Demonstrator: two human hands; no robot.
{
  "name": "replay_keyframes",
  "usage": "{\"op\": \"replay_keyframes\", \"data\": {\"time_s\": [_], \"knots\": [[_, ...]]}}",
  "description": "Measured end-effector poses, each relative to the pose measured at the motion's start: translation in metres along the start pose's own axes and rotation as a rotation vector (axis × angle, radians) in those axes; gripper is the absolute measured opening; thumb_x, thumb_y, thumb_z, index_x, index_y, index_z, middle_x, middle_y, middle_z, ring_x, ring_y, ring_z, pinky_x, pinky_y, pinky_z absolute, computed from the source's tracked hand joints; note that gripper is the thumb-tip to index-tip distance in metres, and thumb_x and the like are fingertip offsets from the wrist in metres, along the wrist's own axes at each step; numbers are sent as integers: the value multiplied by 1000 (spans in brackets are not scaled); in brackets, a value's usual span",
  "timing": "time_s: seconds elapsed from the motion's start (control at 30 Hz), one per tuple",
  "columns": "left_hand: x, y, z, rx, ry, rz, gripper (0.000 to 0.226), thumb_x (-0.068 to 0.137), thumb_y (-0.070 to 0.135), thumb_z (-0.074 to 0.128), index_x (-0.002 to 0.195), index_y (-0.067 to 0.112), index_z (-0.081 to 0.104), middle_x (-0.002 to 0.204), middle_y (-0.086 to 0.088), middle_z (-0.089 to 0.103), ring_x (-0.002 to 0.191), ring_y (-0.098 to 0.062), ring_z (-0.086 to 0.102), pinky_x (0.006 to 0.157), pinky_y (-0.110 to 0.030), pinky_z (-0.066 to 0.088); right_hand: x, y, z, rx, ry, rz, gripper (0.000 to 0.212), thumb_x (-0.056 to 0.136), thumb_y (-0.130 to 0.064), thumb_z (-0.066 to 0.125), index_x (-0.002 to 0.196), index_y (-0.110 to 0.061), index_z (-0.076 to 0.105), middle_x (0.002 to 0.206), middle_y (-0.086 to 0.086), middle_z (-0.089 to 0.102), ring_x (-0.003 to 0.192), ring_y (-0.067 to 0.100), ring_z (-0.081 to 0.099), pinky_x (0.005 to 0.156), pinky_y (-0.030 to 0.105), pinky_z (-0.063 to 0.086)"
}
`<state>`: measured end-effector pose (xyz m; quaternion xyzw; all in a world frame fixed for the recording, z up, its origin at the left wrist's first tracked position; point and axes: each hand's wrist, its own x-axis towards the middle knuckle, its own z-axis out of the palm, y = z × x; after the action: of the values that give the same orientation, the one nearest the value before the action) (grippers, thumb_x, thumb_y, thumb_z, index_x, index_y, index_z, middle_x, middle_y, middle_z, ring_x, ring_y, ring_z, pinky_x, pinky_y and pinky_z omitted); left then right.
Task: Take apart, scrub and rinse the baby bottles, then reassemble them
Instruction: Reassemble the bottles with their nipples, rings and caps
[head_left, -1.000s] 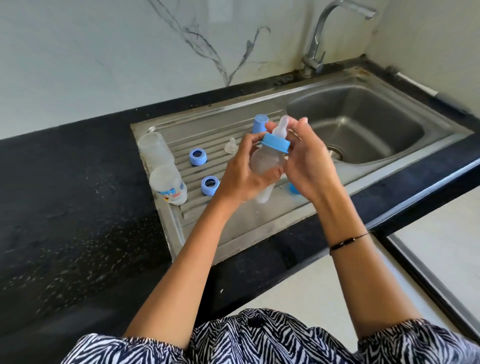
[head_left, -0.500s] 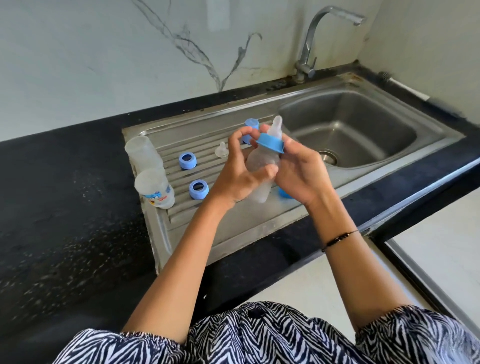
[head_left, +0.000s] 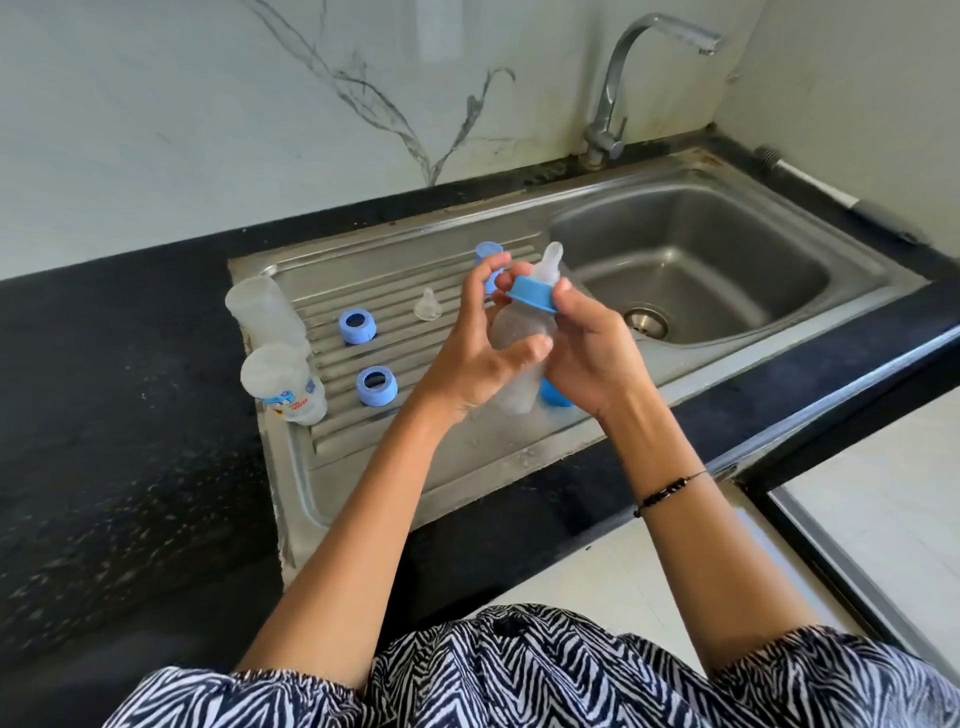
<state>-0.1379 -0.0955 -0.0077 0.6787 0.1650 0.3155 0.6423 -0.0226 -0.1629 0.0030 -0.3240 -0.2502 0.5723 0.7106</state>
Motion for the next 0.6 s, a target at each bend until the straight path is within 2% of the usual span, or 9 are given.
{"op": "replay_keyframes", "data": {"time_s": [0.07, 0.13, 0.2, 0.23, 0.3, 0.37, 0.47, 0.53, 0.6], "knots": [[2, 0, 4, 88, 64, 9, 82, 68, 36, 71, 135, 31, 25, 133, -16, 51, 110, -24, 60, 90, -31, 52, 3, -1, 9, -82, 95, -23, 35, 83, -25, 57, 109, -1, 56, 99, 14, 59, 90, 22, 59, 82, 34, 51], [5, 6, 10, 293, 166, 23, 81, 74, 29, 73, 140, 28, 25, 119, -4, 61, 97, -21, 65, 78, -21, 53, 8, -1, 19, -236, 251, -103, 32, 84, -19, 62, 106, 2, 52, 85, 12, 60, 75, 18, 61, 68, 28, 53], [6, 10, 17, 521, 266, 75, 78, 79, 25, 73, 142, 23, 27, 114, 0, 63, 91, -20, 65, 64, -13, 46, 11, 3, 26, -409, 406, -187, 32, 85, -14, 67, 107, 2, 51, 82, 10, 62, 73, 15, 64, 64, 25, 51], [6, 11, 18, 556, 284, 93, 78, 78, 28, 73, 142, 21, 28, 116, 0, 62, 91, -20, 65, 64, -16, 47, 12, 3, 27, -466, 438, -207, 35, 84, -16, 69, 109, 2, 51, 85, 10, 63, 76, 14, 65, 66, 25, 51], [8, 13, 17, 564, 274, 78, 78, 76, 30, 72, 140, 20, 29, 114, 2, 61, 92, -22, 65, 70, -29, 52, 13, -1, 23, -479, 371, -177, 37, 85, -21, 67, 111, 0, 52, 88, 9, 63, 79, 14, 65, 68, 26, 51], [11, 13, 12, 406, 147, 25, 83, 74, 27, 73, 139, 17, 23, 116, -1, 58, 95, -22, 65, 81, -35, 54, 13, -11, 12, -264, 132, -40, 36, 87, -32, 60, 109, -4, 55, 93, 8, 63, 85, 17, 63, 76, 30, 53], [11, 7, 1, 169, 28, -3, 92, 63, 38, 69, 135, 17, 16, 126, 0, 46, 109, -18, 57, 94, -28, 49, 11, -15, -4, -55, -55, 75, 46, 86, -37, 48, 118, -5, 55, 115, 11, 58, 106, 24, 56, 94, 35, 47], [10, 5, 0, 130, 35, -73, 93, 63, 36, 71, 136, 19, 16, 122, -1, 50, 104, -14, 59, 91, -24, 49, 12, -8, -3, -105, 3, 57, 44, 86, -35, 51, 112, -1, 58, 109, 14, 60, 99, 24, 59, 88, 34, 51], [10, 5, 9, 276, 127, -109, 90, 71, 27, 74, 140, 16, 17, 110, -5, 59, 91, -15, 64, 80, -26, 50, 15, -2, 4, -176, 179, 8, 29, 89, -28, 57, 96, 0, 62, 88, 13, 65, 81, 22, 62, 76, 31, 53]]}}
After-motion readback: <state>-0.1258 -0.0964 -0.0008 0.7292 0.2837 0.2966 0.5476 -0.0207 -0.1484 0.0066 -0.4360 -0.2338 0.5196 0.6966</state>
